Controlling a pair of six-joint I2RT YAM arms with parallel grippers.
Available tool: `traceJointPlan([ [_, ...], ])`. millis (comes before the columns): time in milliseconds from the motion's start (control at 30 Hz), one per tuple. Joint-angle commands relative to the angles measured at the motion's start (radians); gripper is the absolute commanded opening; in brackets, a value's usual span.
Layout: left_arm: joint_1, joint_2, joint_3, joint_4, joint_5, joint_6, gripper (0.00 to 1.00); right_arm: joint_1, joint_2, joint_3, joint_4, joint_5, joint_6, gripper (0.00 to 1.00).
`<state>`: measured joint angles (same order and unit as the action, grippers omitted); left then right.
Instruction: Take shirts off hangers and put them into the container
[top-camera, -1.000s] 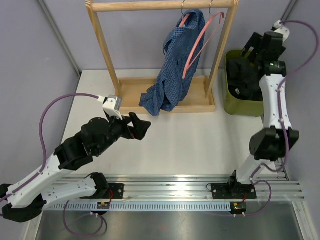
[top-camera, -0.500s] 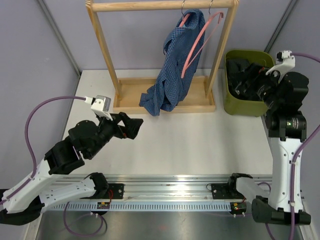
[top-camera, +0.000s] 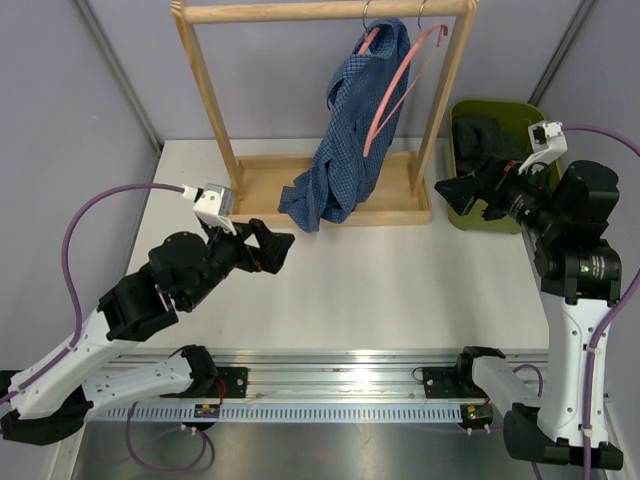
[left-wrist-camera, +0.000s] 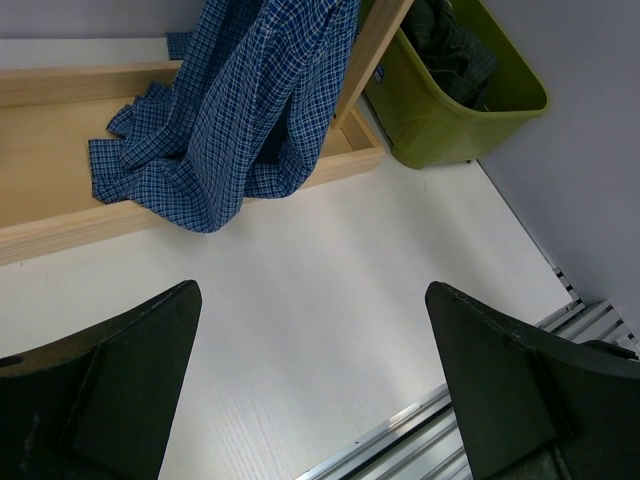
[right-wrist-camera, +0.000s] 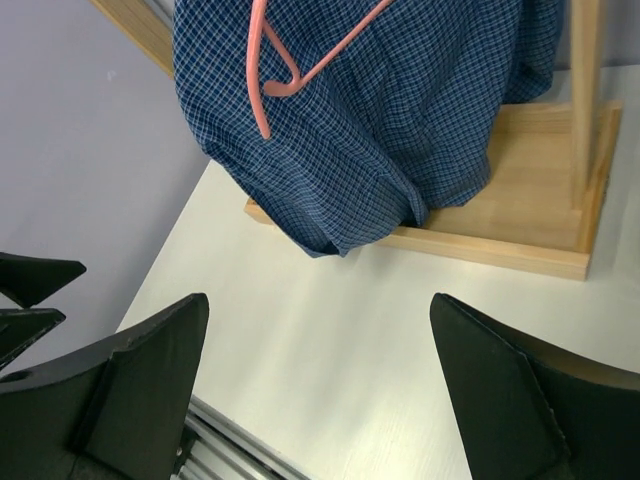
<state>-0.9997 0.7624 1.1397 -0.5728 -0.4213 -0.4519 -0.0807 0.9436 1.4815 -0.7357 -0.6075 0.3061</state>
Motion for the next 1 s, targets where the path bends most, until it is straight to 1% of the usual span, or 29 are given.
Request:
traceJointPlan([
  [0, 0.003, 0.009, 0.051, 0.054, 0.013, 0.015, 0.99, 0.033, 0.029, 0.016, -0.018, -0.107, -0.027, 1.0],
  [133, 0.003, 0.031, 0.08, 0.041, 0.021, 0.019, 0.99, 0.075, 0.037, 0.022, 0.024, -0.113, -0.012, 0.99],
  [200, 0.003, 0.034, 0.084, 0.037, 0.016, 0.022, 0.99, 0.146, 0.046, 0.026, 0.038, -0.103, -0.013, 0.99],
  [400, 0.003, 0.034, 0.097, 0.036, 0.009, 0.035, 0.99, 0.252, 0.076, 0.034, 0.123, -0.061, 0.021, 1.0],
  [467, 0.003, 0.032, 0.098, 0.037, 0.009, 0.038, 0.99, 0.32, 0.099, 0.06, 0.128, -0.031, 0.019, 1.0],
  [533, 0.003, 0.031, 0.094, 0.04, 0.006, 0.036, 0.99, 0.372, 0.136, 0.12, 0.115, 0.043, -0.004, 0.99],
  [567, 0.004, 0.029, 0.092, 0.044, 0.003, 0.038, 0.99, 0.428, 0.153, 0.147, 0.104, 0.069, -0.013, 0.99],
  [600, 0.003, 0.031, 0.088, 0.047, 0.001, 0.036, 0.99, 0.452, 0.181, 0.196, 0.095, 0.119, -0.018, 0.99],
  [733, 0.003, 0.031, 0.081, 0.047, 0.001, 0.032, 0.99, 0.542, 0.273, 0.322, 0.087, 0.195, -0.035, 0.99],
  [767, 0.003, 0.029, 0.078, 0.045, 0.0, 0.03, 0.99, 0.58, 0.294, 0.345, 0.082, 0.212, -0.039, 0.99],
  [867, 0.003, 0.017, 0.065, 0.05, 0.001, 0.022, 0.99, 0.639, 0.403, 0.471, 0.05, 0.305, -0.065, 1.0],
  [900, 0.003, 0.009, 0.06, 0.051, 0.001, 0.018, 0.99, 0.679, 0.469, 0.552, 0.015, 0.355, -0.076, 0.99],
  [967, 0.004, 0.002, 0.048, 0.051, 0.0, 0.015, 0.99, 0.719, 0.538, 0.635, -0.03, 0.422, -0.102, 0.99],
])
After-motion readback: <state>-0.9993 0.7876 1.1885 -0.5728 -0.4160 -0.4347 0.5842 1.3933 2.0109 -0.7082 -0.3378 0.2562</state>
